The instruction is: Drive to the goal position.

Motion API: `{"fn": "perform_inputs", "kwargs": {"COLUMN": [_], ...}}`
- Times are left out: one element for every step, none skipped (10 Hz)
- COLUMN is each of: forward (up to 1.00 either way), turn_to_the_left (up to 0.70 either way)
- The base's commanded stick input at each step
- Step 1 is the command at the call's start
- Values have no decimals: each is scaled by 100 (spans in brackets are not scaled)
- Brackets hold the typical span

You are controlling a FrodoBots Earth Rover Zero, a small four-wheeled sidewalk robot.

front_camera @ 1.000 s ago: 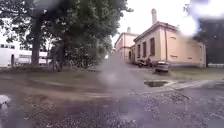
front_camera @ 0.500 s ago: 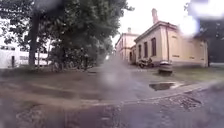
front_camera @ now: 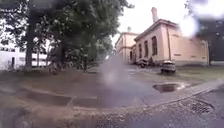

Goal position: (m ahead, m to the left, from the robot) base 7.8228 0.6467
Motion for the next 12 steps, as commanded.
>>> {"fn": "perform_inputs", "kwargs": {"forward": [70, 70, 70, 70, 70, 70, 70, 70, 70, 70, 70, 70], "turn_to_the_left": [0, 0, 0, 0, 0, 0, 0, 0, 0, 0, 0, 0]}}
